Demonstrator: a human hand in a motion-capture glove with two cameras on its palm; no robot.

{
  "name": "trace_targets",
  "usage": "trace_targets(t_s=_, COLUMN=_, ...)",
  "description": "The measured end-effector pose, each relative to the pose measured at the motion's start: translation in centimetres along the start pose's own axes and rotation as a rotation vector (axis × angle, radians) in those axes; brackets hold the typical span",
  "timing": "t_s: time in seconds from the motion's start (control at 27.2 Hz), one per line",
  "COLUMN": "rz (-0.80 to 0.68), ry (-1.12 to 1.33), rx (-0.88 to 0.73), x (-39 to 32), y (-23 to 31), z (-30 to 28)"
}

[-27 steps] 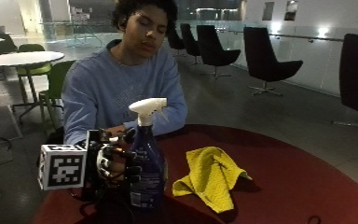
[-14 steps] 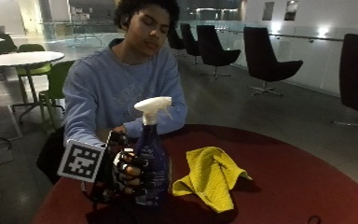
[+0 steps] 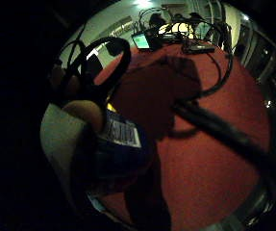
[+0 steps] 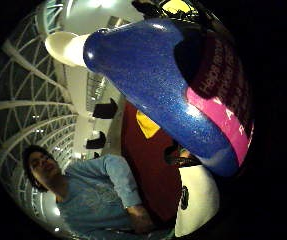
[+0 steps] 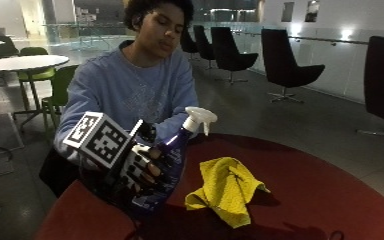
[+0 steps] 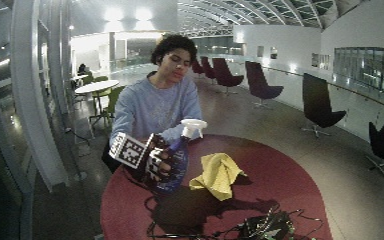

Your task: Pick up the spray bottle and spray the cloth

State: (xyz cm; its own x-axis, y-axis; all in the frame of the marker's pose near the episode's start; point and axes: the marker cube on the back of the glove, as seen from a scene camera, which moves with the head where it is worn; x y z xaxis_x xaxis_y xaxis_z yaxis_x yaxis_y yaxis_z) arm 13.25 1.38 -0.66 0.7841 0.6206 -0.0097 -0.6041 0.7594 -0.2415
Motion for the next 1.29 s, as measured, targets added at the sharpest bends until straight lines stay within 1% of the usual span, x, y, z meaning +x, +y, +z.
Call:
trace_targets(t_s=0.22, rz=0.043, ry=0.246, rx=-0.202, x=-1.1, y=-1.5, z=-1.7)
trace_targets(t_s=0.44, rz=0.088, ry=0.378, rx=-0.375, x=-2.3, y=-3.0, z=-1.6)
trace_targets(t_s=0.55, rz=0.104, ry=0.432, rx=-0.436, x=-2.9, y=-3.4, z=-1.2)
trace_targets(t_s=0.85, rz=0.106, ry=0.545, rx=-0.491, x=-3.7, y=-3.9, z=-0.9)
trace_targets(t_s=1.29, rz=0.121, ry=0.587, rx=-0.504, x=-3.7, y=-4.0, z=-1.1)
